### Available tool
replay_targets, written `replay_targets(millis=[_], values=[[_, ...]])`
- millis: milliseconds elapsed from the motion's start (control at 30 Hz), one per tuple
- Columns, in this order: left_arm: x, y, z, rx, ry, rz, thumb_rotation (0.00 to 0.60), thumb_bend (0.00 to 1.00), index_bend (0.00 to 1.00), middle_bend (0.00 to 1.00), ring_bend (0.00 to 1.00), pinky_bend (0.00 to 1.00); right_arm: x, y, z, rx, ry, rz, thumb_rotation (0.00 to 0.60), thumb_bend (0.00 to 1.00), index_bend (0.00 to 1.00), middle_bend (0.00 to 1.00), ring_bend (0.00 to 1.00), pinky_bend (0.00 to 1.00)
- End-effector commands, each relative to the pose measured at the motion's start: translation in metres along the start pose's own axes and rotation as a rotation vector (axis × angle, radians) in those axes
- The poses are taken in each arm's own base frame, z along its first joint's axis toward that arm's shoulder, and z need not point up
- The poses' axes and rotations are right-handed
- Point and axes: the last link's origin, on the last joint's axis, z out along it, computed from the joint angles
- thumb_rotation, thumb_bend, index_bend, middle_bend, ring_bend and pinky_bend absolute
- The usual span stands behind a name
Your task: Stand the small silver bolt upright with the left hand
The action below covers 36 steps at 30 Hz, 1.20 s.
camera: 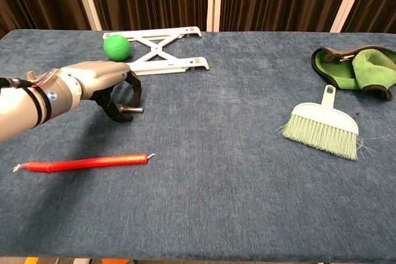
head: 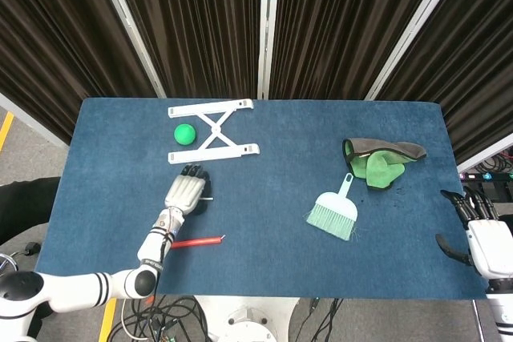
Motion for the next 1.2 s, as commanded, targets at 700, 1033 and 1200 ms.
replay_targets(millis=[700, 1033, 1200], values=[[-0.001, 0.008, 0.000, -0.020, -0.023, 0.009, 0.600, 0.36, 0.52, 0.18, 0.03, 0.00, -0.001, 0.001, -0.002, -0.011, 0.000, 0.001, 0.600, 0.20, 0.12, 0.18, 0.01, 0.04], [0.005, 0.006, -0.004, -0.021, 0.017, -0.041, 0.600, 0.38, 0.54, 0.18, 0.03, 0.00, 0.000, 0.001, -0.003, -0.011, 0.003, 0.002, 0.600, 0.20, 0.12, 0.18, 0.00, 0.03], [0.016, 0.000, -0.008, -0.030, 0.045, -0.159, 0.600, 0.38, 0.54, 0.18, 0.03, 0.00, 0.000, 0.000, -0.003, -0.008, 0.005, 0.002, 0.600, 0.20, 0.12, 0.18, 0.00, 0.03]])
